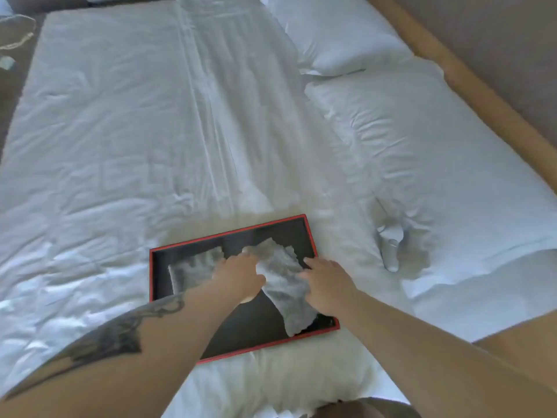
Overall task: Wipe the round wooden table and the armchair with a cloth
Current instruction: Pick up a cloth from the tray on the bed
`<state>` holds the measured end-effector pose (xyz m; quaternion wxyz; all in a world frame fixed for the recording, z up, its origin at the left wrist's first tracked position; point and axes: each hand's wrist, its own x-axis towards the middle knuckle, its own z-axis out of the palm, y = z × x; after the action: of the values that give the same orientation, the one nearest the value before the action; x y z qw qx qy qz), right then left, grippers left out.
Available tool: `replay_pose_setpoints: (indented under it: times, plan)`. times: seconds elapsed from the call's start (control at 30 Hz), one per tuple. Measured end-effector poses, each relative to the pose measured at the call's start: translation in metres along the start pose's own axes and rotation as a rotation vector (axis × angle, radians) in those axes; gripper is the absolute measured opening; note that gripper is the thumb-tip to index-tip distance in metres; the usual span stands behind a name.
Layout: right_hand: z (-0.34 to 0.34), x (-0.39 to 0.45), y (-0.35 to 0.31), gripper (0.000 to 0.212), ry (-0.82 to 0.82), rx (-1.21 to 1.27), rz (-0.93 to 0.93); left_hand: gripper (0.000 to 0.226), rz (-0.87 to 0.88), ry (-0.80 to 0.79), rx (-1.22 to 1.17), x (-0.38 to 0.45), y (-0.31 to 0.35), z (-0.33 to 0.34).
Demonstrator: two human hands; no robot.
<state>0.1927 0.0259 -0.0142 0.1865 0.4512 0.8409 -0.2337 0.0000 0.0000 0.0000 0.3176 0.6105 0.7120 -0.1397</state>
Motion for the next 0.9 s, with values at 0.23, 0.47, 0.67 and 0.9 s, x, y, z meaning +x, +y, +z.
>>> replay_pose_setpoints:
  times: [0.23,0.47,0.67,0.9]
  plan:
    - [0.066,0.015,-0.011,0.057,-0.086,-0.217,-0.199,0.045,-0.104,-0.085,-0.118,0.0,-0.016,0.054]
    - [0.06,0.026,0.011,0.031,-0.043,-0.216,-0.353,0.046,-0.182,-0.077,-0.227,-0.006,-0.008,0.083]
    - [0.0,0.022,-0.004,0.008,-0.086,0.006,-0.265,0.055,-0.225,0.102,-0.292,-0.009,0.001,0.07]
    - [-0.077,0.06,-0.013,0.024,0.135,0.173,-0.192,0.045,-0.253,0.162,-0.282,-0.015,-0.009,0.04]
